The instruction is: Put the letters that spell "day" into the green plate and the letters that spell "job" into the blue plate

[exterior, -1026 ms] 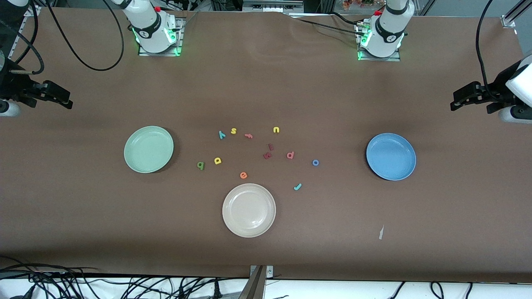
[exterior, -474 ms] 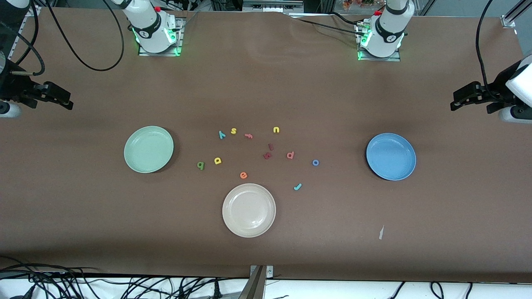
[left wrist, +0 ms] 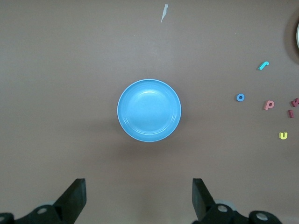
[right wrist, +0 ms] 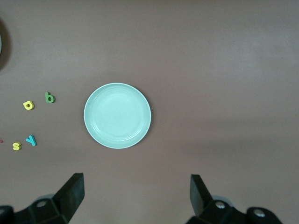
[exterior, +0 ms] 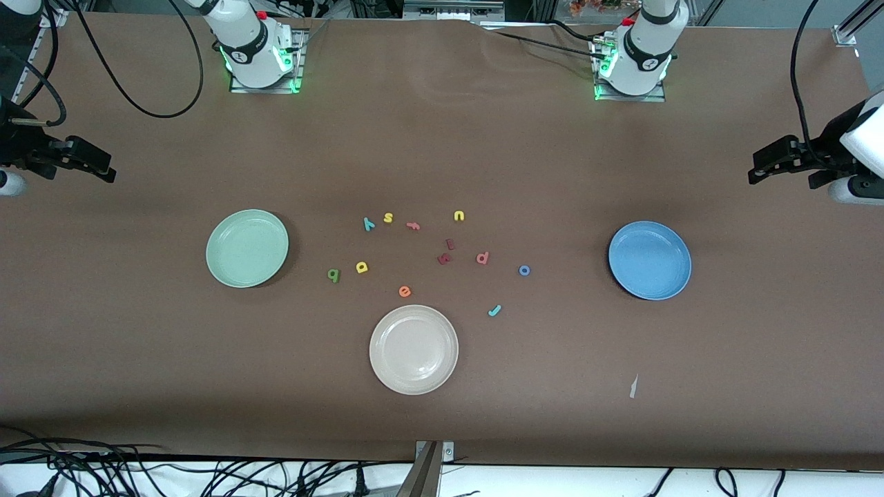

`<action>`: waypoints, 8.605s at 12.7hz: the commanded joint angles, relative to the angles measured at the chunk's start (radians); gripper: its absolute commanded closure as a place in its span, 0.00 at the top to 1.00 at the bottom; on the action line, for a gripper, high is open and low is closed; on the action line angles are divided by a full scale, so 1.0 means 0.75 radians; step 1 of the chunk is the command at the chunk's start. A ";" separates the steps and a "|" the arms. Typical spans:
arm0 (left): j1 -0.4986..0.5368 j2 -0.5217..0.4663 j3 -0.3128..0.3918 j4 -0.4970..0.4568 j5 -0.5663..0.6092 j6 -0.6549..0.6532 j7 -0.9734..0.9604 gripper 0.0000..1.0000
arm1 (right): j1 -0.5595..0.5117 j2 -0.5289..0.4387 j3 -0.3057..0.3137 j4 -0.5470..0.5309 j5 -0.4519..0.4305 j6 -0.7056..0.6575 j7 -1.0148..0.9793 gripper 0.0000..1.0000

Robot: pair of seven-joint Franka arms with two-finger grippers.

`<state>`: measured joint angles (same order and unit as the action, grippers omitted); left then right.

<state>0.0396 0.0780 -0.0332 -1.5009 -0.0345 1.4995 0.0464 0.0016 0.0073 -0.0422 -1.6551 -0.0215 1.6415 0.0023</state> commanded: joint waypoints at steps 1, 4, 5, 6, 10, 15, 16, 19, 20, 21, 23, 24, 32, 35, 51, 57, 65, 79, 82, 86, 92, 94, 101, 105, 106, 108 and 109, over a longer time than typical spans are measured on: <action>-0.006 -0.002 -0.003 0.003 0.040 -0.013 0.024 1.00 | -0.006 0.017 0.001 0.033 0.023 -0.008 0.003 1.00; -0.006 -0.002 -0.003 0.003 0.040 -0.011 0.024 1.00 | -0.006 0.017 0.001 0.033 0.023 -0.010 0.001 1.00; -0.008 0.000 -0.003 0.003 0.040 -0.011 0.024 1.00 | -0.006 0.017 0.001 0.033 0.023 -0.010 0.003 1.00; -0.008 0.000 -0.003 0.003 0.040 -0.011 0.024 1.00 | -0.006 0.017 0.001 0.033 0.023 -0.010 0.003 1.00; -0.010 0.002 -0.003 0.003 0.040 -0.011 0.024 1.00 | -0.006 0.017 0.001 0.033 0.023 -0.010 0.003 1.00; -0.010 0.002 -0.003 0.003 0.040 -0.011 0.024 1.00 | -0.006 0.017 0.001 0.033 0.023 -0.010 0.007 1.00; -0.010 0.002 -0.005 0.003 0.042 -0.011 0.024 1.00 | -0.006 0.017 0.001 0.033 0.023 -0.010 0.007 1.00; -0.010 0.002 -0.005 0.003 0.040 -0.011 0.024 1.00 | -0.004 0.017 0.001 0.033 0.023 -0.012 0.007 1.00; -0.010 0.002 -0.005 0.003 0.040 -0.011 0.024 1.00 | -0.004 0.017 0.001 0.033 0.023 -0.013 0.007 1.00; -0.012 0.002 -0.005 0.003 0.042 -0.011 0.024 1.00 | -0.004 0.017 0.001 0.033 0.023 -0.015 0.007 1.00; -0.012 0.004 -0.005 0.003 0.040 -0.011 0.024 1.00 | -0.004 0.017 0.001 0.033 0.023 -0.015 0.007 1.00; -0.012 0.004 -0.005 0.003 0.042 -0.011 0.024 1.00 | -0.004 0.017 0.001 0.033 0.023 -0.015 0.007 1.00; -0.012 0.004 -0.005 0.003 0.042 -0.011 0.024 1.00 | -0.004 0.017 0.001 0.033 0.023 -0.015 0.007 1.00; -0.012 0.004 -0.005 0.003 0.042 -0.011 0.024 1.00 | -0.004 0.017 0.001 0.033 0.023 -0.015 0.007 1.00; -0.012 0.013 -0.007 0.003 0.040 -0.007 0.026 1.00 | 0.004 0.013 0.009 0.027 0.023 -0.047 0.007 1.00; -0.012 0.061 -0.007 0.009 0.038 -0.001 0.010 1.00 | 0.120 0.066 0.105 -0.030 0.012 0.079 0.419 1.00; -0.079 0.270 -0.007 0.025 0.034 0.125 0.010 1.00 | 0.558 0.460 0.105 -0.168 -0.114 0.494 1.163 1.00; -0.584 0.794 -0.005 -0.032 -0.058 0.818 -0.542 1.00 | 0.626 0.822 0.066 -0.029 -0.005 0.846 1.644 0.92; -0.619 0.798 -0.003 -0.171 -0.046 1.001 -0.581 1.00 | 0.656 0.857 0.068 -0.031 0.010 0.971 1.915 0.91; -0.654 0.841 0.001 -0.195 -0.038 1.048 -0.688 0.98 | 0.697 0.910 0.066 -0.041 -0.006 0.990 2.005 0.91; -0.668 0.874 -0.001 -0.193 0.013 1.048 -0.776 0.76 | 0.693 0.921 0.066 -0.051 -0.002 1.012 2.063 0.79; -0.673 0.888 -0.001 -0.187 0.013 1.048 -0.794 0.68 | 0.691 0.921 0.066 -0.053 -0.002 1.012 2.059 0.65; -0.687 0.892 0.001 -0.187 0.015 1.048 -0.819 0.40 | 0.693 0.935 0.066 -0.068 -0.010 1.010 2.057 0.49; -0.691 0.900 0.003 -0.187 0.015 1.046 -0.823 0.29 | 0.687 0.903 0.060 -0.055 -0.008 1.002 2.036 0.10; -0.691 0.898 0.003 -0.187 0.015 1.048 -0.823 0.26 | 0.687 0.886 0.054 -0.043 -0.008 1.002 2.034 0.10; -0.691 0.898 0.003 -0.187 0.015 1.046 -0.823 0.23 | 0.685 0.831 0.046 -0.041 -0.010 0.951 2.032 0.10; -0.687 0.898 0.003 -0.185 0.015 1.044 -0.819 0.22 | 0.687 0.800 0.032 -0.049 -0.014 0.890 1.996 0.10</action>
<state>-0.4649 0.7431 -0.0446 -1.6401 -0.0475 2.2806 -0.5484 0.5150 0.6609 -0.0061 -1.6740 -0.0315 2.3720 1.5286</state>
